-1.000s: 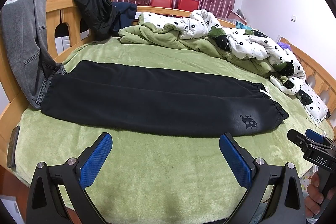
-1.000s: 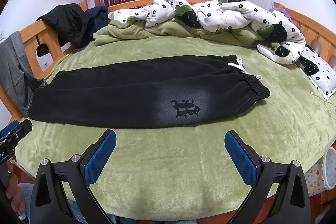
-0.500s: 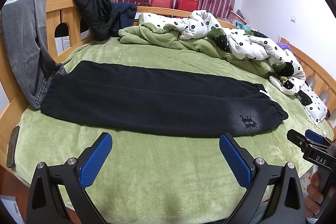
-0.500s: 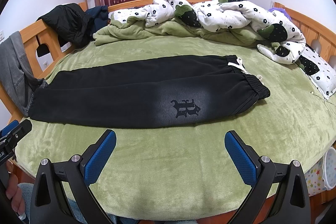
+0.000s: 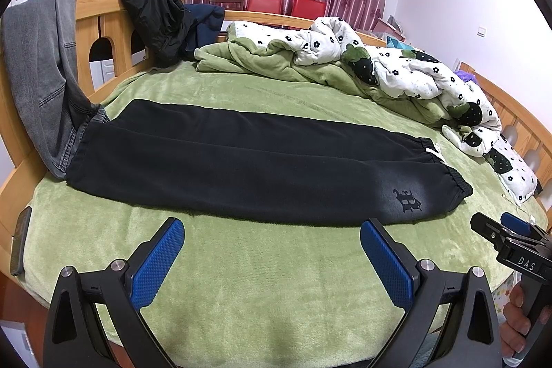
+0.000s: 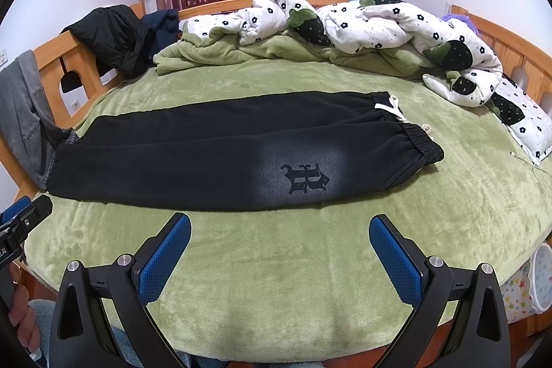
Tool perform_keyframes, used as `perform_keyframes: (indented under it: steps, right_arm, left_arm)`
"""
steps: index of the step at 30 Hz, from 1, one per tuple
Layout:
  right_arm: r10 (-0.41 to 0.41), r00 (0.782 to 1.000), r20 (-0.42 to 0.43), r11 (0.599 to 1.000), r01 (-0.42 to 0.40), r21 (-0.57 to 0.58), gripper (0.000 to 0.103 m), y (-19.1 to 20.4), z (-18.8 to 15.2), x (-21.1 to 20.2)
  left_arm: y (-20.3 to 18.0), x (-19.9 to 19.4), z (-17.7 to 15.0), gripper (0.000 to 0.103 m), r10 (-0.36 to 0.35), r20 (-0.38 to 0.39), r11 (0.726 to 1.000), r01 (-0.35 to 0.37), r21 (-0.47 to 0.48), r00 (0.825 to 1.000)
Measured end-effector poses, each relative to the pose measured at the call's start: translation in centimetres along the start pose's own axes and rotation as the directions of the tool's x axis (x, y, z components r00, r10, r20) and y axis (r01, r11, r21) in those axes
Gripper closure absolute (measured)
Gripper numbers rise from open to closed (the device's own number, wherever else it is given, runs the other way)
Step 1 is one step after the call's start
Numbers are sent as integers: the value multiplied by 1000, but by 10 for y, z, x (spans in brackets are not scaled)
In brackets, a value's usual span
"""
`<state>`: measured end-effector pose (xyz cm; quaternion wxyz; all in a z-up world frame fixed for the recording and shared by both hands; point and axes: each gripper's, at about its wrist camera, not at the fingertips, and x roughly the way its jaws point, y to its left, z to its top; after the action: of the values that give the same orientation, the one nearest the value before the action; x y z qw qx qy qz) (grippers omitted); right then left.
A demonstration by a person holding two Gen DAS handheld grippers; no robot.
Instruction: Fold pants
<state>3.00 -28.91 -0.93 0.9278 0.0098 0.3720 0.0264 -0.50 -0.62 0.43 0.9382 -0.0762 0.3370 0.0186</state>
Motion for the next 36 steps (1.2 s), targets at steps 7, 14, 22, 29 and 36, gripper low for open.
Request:
perform_keyframes:
  steps: [7,14,22,29,36]
  right_arm:
    - [-1,1000,1,1000,1,-3,1,2,-1,1]
    - [2,1000,5,1000,-2,-3,1,5,-1,0]
    - [66,998,17,998,-66,-15,1,14,6,-9]
    - [-28,995,95,990,40,-132,1,12,11,-16]
    - [-27,999,47,998,30,-59,6,-32,17,37]
  left_arm:
    - [0,0,0,0,1,1,1000,-1,-1,1000]
    - [0,0,0,0,-1,1,1000,1,-2,1000]
    - [-1,3,7,0,-75,-17,997,75,-20,997]
    - [36,7,18,1,-109,-22,983,105,-148,994]
    - [92,49,15,6,8,-62,986,-18,-168,998]
